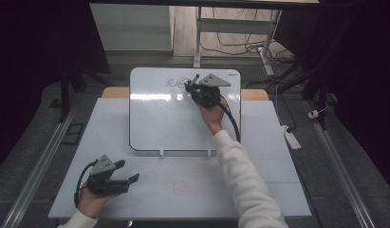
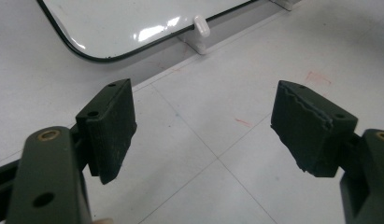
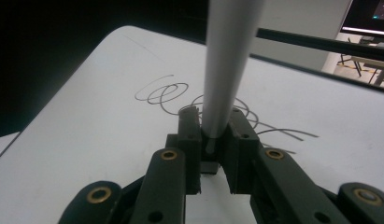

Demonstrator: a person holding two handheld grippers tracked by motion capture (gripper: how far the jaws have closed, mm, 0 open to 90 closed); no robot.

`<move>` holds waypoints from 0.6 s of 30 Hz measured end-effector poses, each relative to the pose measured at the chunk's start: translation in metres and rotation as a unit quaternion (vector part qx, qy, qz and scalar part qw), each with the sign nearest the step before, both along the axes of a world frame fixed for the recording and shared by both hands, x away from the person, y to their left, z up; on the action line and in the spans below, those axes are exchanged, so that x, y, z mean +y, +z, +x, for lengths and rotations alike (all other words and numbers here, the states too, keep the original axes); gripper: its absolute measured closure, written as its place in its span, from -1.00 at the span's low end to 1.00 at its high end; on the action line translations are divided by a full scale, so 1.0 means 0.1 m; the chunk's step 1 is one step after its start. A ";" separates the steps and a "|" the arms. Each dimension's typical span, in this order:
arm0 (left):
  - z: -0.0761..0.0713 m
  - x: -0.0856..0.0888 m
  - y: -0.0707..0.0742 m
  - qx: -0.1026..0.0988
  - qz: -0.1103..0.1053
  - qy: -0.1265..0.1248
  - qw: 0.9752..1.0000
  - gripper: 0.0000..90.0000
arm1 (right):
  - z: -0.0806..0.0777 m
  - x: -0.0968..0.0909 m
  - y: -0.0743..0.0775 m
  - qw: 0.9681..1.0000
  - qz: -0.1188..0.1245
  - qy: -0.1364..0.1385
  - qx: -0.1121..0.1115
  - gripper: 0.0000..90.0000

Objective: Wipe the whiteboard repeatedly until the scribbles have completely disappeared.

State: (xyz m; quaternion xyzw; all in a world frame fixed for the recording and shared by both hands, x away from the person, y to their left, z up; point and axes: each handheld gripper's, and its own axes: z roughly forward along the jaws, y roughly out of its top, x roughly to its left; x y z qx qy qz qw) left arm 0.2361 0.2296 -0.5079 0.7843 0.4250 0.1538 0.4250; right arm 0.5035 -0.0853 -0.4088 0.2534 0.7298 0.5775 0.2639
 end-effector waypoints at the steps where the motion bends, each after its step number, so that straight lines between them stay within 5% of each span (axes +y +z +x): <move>1: 0.00 0.00 0.00 -0.001 0.001 0.000 1.000 -0.50 | 0.04 -0.07 0.03 1.000 0.022 -0.022 0.003 0.74; 2: -0.01 0.00 0.00 -0.001 0.001 -0.001 1.000 -0.50 | 0.04 -0.07 0.03 1.000 0.022 -0.022 0.003 0.74; 4: -0.01 -0.01 0.00 -0.003 0.001 -0.001 1.000 -0.50 | 0.09 -0.18 0.06 0.997 0.060 -0.044 0.013 0.74; 9: 0.00 0.00 0.00 -0.001 0.001 0.001 1.000 -0.50 | -0.01 0.02 0.00 1.000 -0.011 0.001 -0.011 0.74; 11: -0.01 0.00 0.00 -0.001 0.002 0.000 1.000 -0.50 | 0.12 -0.21 0.10 0.997 0.053 -0.057 -0.002 0.74; 14: -0.01 0.00 0.00 -0.002 0.000 -0.001 1.000 -0.50 | 0.19 -0.32 0.17 0.994 0.080 -0.080 0.000 0.74; 16: 0.00 0.02 0.00 -0.001 -0.002 -0.001 1.000 -0.50 | 0.20 -0.31 0.19 0.994 0.076 -0.076 0.001 0.75; 18: 0.02 0.02 0.00 0.000 -0.003 0.001 1.000 -0.50 | 0.15 -0.16 0.13 0.998 0.046 -0.043 -0.001 0.75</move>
